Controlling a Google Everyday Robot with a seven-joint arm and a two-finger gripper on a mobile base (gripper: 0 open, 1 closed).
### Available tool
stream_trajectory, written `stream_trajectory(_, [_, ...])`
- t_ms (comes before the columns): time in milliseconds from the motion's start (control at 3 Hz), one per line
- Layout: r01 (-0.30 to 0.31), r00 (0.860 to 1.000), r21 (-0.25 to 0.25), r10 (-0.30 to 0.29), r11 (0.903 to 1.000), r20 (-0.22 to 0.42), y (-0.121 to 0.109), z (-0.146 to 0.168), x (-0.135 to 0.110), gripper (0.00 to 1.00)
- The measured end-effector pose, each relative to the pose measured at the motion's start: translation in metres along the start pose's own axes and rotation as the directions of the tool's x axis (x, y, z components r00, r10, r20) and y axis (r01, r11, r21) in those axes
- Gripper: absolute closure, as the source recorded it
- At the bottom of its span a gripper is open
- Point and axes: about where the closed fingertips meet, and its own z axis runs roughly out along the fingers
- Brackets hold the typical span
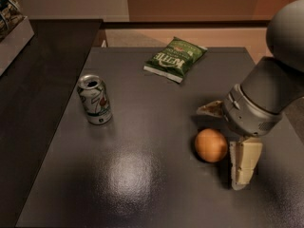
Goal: Move orange near 7up can
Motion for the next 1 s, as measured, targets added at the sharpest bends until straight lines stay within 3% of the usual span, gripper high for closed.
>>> stream_trajectory(333, [0.012, 1.000, -0.029, -0.012, 0.9995, 0.015, 0.0023, 0.0055, -0.0054, 0.18])
stream_trajectory(1000, [0.015, 0.999, -0.069, -0.012, 0.9975, 0.040, 0.0018, 0.0029, -0.0152, 0.64])
